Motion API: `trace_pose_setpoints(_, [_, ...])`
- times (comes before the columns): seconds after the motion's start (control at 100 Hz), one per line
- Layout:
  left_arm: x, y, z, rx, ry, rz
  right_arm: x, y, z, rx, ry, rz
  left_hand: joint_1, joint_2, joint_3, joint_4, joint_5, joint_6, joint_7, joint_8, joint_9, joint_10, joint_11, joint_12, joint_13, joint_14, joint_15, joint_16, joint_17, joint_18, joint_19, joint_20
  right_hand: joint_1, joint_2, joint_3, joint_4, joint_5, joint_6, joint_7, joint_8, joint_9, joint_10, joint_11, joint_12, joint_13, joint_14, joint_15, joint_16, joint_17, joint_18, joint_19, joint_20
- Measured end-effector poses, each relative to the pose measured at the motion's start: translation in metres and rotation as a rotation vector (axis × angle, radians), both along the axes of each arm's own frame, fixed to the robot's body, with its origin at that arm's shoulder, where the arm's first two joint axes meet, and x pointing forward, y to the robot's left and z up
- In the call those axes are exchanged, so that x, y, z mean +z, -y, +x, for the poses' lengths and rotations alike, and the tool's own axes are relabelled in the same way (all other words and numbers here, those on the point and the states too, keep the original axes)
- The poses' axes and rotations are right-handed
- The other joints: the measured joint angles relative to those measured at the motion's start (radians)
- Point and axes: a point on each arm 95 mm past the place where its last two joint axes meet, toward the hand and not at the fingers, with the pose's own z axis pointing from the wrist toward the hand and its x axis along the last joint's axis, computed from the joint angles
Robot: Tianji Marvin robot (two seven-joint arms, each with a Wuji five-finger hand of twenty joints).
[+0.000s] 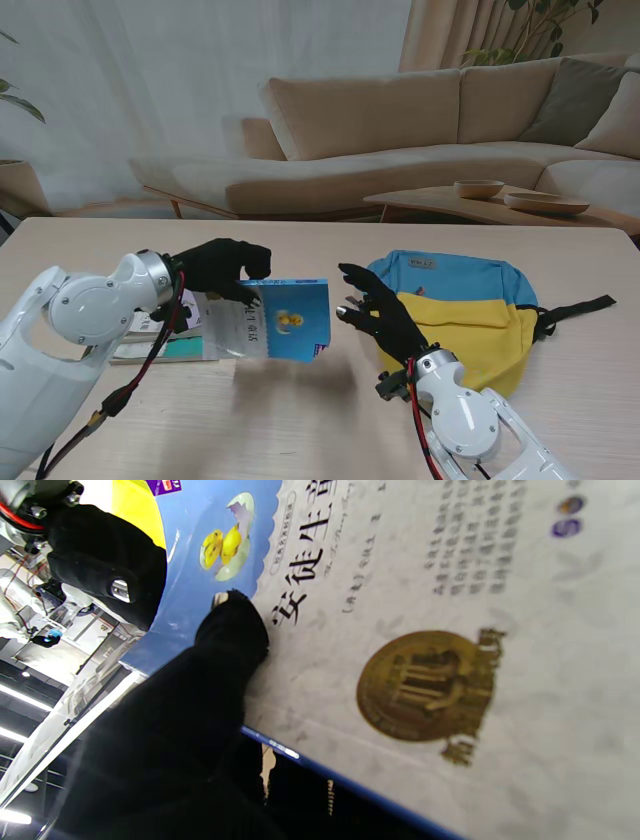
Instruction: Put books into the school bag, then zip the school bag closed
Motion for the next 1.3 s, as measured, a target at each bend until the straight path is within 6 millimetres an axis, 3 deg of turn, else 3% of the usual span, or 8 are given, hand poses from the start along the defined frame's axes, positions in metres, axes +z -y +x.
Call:
trace_pose_setpoints(0.32, [0.0,0.016,-0.005,-0.055,-0.018,-0.02,0.003,-0.021,-0.007,0.019,0.022,0.044,0.001,0.0,0.0,0.0,0.0,0.0,0.0,-0.001,0.0,0.0,-0.001,0.0,0.0,0.0,0.0,0.0,0.0,0.0,0.0,0.0,0.067,-0.1,-0.055,-0.006,0.112,0.062,0.071,0.072,0.109,0.039,0.068,0.025,0.116,0.043,0.067,0.029,0.095,0.036,0.076,0.051])
trace_pose_setpoints(0.61, [-0.001,0.028,-0.004,-0.092,-0.037,-0.049,0.006,-0.034,-0.014,0.028,0.081,0.119,0.004,0.0,0.0,0.0,0.0,0.0,0.0,-0.006,0.0,0.012,-0.011,0.001,0.0,0.0,-0.001,0.001,0.0,0.0,0.0,-0.001,0.094,-0.231,0.195,-0.058,0.479,0.069,0.132,0.098,0.463,0.093,0.021,0.025,0.391,0.109,0.087,0.04,0.316,0.08,0.176,0.094])
trace_pose_setpoints(0.66, [-0.001,0.03,-0.003,-0.096,-0.039,-0.055,0.006,-0.036,-0.015,0.029,0.084,0.126,0.006,-0.001,0.0,0.0,0.0,0.0,0.0,-0.014,0.0,0.013,-0.011,0.001,0.0,0.001,-0.002,0.001,0.0,0.0,0.0,-0.001,0.131,-0.231,0.223,-0.073,0.55,0.069,0.145,0.108,0.514,0.104,0.023,0.025,0.44,0.125,0.097,0.042,0.357,0.083,0.201,0.104])
trace_pose_setpoints(0.75, [-0.001,0.032,-0.002,-0.101,-0.045,-0.063,0.006,-0.037,-0.017,0.02,0.08,0.155,0.008,-0.002,0.0,0.0,0.0,0.0,0.0,-0.015,0.0,0.013,-0.011,0.001,0.0,0.002,-0.009,0.01,0.0,0.0,0.0,-0.001,0.235,-0.266,0.269,-0.191,0.617,0.067,0.286,-0.01,0.658,0.132,0.002,0.025,0.563,0.16,0.136,0.053,0.457,0.101,0.252,0.105])
trace_pose_setpoints(0.82, [-0.001,0.032,-0.001,-0.103,-0.046,-0.066,0.006,-0.038,-0.017,0.015,0.063,0.201,0.008,-0.008,0.0,0.0,0.0,0.0,0.0,-0.019,0.0,0.013,-0.011,0.001,0.0,0.002,-0.017,0.01,0.0,0.0,0.0,-0.001,0.361,-0.263,0.269,-0.194,0.661,0.077,0.354,-0.077,0.786,0.154,-0.02,0.015,0.662,0.196,0.187,0.058,0.535,0.141,0.304,0.114])
trace_pose_setpoints(1.06, [0.0,0.034,-0.003,-0.1,-0.046,-0.08,0.007,-0.038,-0.02,0.018,0.004,0.299,0.008,-0.011,-0.001,0.0,-0.001,0.0,-0.004,-0.048,0.0,0.011,-0.012,0.011,-0.001,0.002,-0.035,0.01,-0.003,0.001,0.0,-0.001,0.434,-0.306,0.286,-0.219,0.732,0.143,0.331,0.036,0.902,0.213,-0.013,0.048,0.798,0.273,0.397,0.073,0.683,0.181,0.467,0.154])
trace_pose_setpoints(1.17, [-0.001,0.034,-0.005,-0.088,-0.046,-0.097,0.01,-0.038,-0.02,0.009,-0.025,0.326,0.008,-0.007,-0.002,0.0,-0.051,-0.003,-0.106,-0.245,-0.037,0.01,-0.023,-0.007,-0.034,0.002,-0.069,0.001,-0.051,0.001,0.0,-0.002,0.434,-0.332,0.293,-0.219,0.771,0.164,0.301,0.077,0.915,0.228,0.021,0.081,0.821,0.292,0.45,0.076,0.716,0.2,0.505,0.163])
trace_pose_setpoints(1.3, [-0.001,0.03,-0.008,-0.085,-0.051,-0.112,0.011,-0.038,-0.02,-0.002,-0.038,0.346,-0.133,0.046,0.096,0.034,-0.148,0.038,-0.406,-0.586,-0.261,0.047,0.074,-0.339,-0.195,0.0,-0.212,-0.06,-0.173,0.001,-0.05,-0.015,0.434,-0.342,0.312,-0.219,0.795,0.165,0.297,0.107,0.924,0.231,0.044,0.103,0.831,0.296,0.47,0.079,0.726,0.204,0.516,0.165])
